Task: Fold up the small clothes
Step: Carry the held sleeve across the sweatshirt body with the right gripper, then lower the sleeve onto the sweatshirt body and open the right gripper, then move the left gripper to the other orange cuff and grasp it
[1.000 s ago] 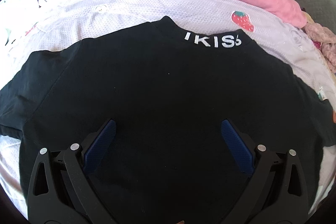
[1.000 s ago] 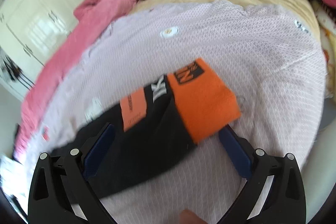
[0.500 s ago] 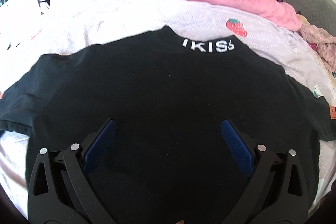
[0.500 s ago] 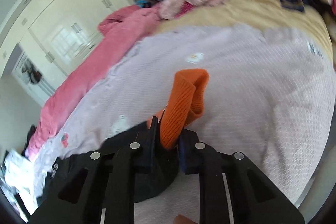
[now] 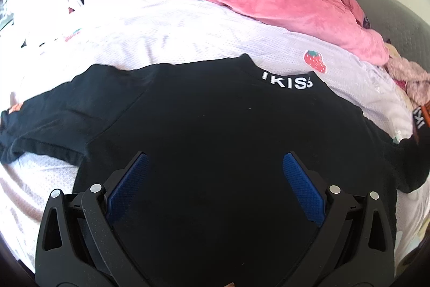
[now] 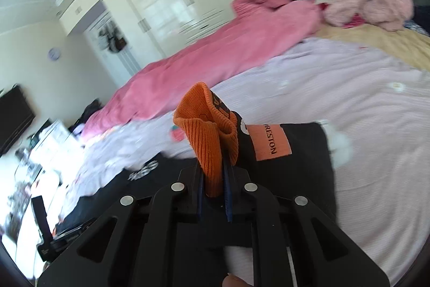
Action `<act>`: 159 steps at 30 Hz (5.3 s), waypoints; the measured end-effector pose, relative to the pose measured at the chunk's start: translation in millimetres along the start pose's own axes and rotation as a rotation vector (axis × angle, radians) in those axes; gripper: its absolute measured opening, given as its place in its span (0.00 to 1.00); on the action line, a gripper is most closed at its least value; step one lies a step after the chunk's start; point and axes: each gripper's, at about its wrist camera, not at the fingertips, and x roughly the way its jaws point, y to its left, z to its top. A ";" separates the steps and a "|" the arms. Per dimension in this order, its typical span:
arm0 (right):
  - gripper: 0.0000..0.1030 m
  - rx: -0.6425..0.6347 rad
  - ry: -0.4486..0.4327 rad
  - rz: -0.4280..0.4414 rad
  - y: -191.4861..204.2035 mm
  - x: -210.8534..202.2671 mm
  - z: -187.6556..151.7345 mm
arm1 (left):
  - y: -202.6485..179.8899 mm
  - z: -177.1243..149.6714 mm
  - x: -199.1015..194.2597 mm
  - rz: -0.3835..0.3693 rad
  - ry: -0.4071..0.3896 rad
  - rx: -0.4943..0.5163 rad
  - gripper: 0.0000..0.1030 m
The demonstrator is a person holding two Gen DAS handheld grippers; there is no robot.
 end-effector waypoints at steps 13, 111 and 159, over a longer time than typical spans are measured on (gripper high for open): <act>0.14 -0.159 0.122 0.126 117.6 54.5 -45.5 | 43.3 -0.2 -5.9 -0.080 0.005 -0.143 0.91; 0.51 -0.363 0.389 -0.124 72.3 87.8 -84.0 | 16.4 -2.7 28.7 -0.159 0.045 0.063 0.43; 0.95 -0.441 0.229 0.063 183.9 41.4 -72.8 | 114.6 4.5 -72.8 0.040 -0.156 -0.075 0.91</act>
